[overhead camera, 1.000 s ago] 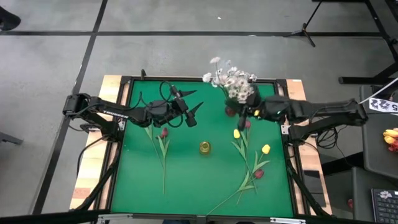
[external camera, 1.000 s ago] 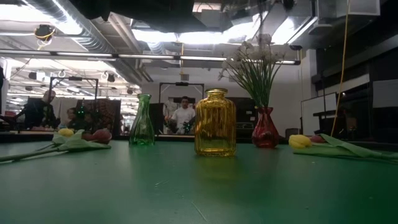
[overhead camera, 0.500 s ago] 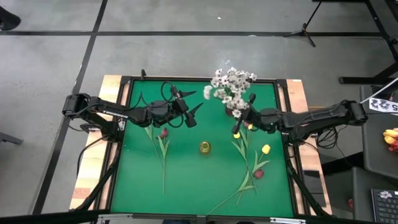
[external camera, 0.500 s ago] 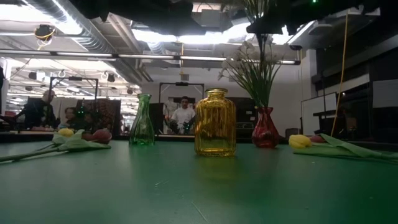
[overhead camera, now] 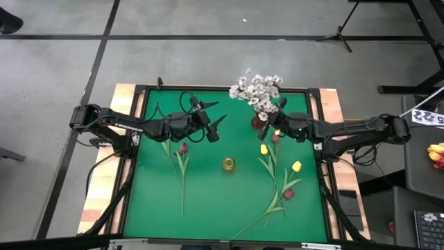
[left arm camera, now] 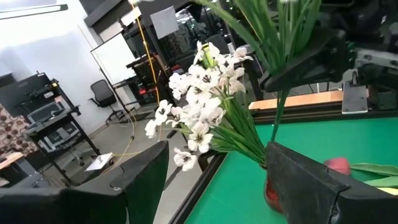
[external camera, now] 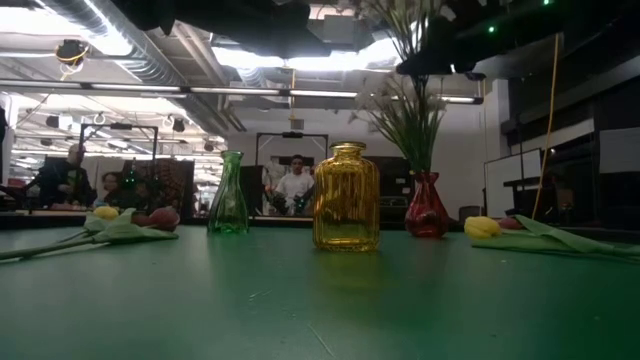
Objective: Sort flowers into vase by color
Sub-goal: Put the white flower into the red vase
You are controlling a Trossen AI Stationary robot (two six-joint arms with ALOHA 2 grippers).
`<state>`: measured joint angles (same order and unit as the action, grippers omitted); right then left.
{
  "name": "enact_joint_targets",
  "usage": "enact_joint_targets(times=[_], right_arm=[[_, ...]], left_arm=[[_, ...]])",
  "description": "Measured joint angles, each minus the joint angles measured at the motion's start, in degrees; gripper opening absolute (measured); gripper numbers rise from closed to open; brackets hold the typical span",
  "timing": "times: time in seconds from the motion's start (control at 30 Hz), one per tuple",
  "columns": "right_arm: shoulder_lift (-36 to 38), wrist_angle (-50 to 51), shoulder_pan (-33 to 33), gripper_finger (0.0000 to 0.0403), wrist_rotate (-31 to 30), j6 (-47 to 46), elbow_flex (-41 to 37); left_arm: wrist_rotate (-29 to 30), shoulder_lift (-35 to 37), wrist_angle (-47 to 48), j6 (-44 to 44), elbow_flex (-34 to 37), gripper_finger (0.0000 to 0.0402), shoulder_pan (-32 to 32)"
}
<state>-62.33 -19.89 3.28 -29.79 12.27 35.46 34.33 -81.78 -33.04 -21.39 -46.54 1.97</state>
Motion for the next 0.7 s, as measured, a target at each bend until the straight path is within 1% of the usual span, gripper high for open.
enact_joint_targets(times=[0.07, 0.2, 0.3, 0.47, 0.6, 0.7], right_arm=[[0.00, 0.64, 0.87, 0.0005, 1.36, -0.90, -0.02], [0.00, 1.47, 1.37, 0.0015, 1.70, -2.94, -0.02], [0.00, 3.06, 1.28, 0.0013, 1.99, -3.24, -0.02], [0.00, 4.41, 1.28, 0.0006, 1.98, -4.43, -0.02], [0.00, 5.74, 1.28, 0.0017, 1.16, -4.50, -0.02], [0.00, 6.74, 1.28, 0.0016, 0.26, -4.86, -0.01]], left_arm=[[0.00, 0.00, 0.09, 0.00, 0.00, 0.0265, 0.23], [0.03, 0.00, 1.36, 1.02, 0.00, 0.0265, 1.08], [0.03, 0.00, 2.21, 2.66, 0.00, 0.0265, 1.55], [0.02, 0.00, 2.63, 3.28, 0.04, 0.0265, 1.58], [0.02, 0.00, 2.61, 3.26, 0.04, 0.0265, 1.58], [0.02, 0.00, 2.61, 3.26, 0.04, 0.0265, 1.58]])
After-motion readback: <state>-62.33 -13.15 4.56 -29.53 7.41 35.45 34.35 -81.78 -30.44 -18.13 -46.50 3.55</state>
